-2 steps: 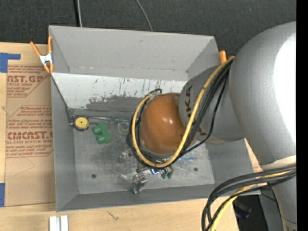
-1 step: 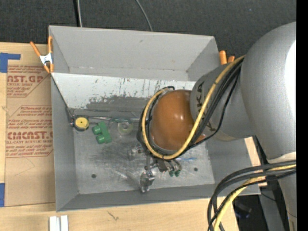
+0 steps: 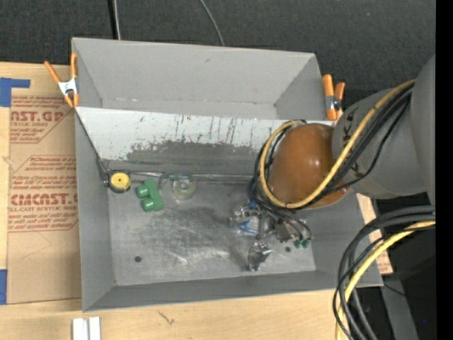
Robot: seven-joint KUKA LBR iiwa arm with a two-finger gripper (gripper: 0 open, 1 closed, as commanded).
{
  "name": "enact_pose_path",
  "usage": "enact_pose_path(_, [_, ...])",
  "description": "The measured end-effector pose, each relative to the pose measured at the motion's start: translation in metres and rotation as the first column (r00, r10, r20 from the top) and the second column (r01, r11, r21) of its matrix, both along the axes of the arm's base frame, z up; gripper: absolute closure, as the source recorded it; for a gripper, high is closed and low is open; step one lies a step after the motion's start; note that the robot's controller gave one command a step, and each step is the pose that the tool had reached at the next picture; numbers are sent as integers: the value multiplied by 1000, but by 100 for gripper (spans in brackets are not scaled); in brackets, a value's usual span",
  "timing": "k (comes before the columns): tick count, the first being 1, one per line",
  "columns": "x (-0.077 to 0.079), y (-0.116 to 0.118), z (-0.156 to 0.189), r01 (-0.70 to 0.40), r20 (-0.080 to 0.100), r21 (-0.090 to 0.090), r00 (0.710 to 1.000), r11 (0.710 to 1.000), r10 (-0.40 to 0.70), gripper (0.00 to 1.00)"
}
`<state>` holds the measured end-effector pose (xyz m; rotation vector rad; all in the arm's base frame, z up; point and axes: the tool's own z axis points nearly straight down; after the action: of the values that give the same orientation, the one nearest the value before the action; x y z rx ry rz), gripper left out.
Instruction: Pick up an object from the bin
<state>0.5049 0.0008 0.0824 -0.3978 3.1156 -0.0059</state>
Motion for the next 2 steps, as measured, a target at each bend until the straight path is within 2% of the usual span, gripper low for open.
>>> enact_pose_path(1, [52, -90, -4, -162, 3, 0, 987, 987, 162, 0])
enact_pose_path(2, [51, -86, -4, -165, 1, 5, 986, 986, 165, 100])
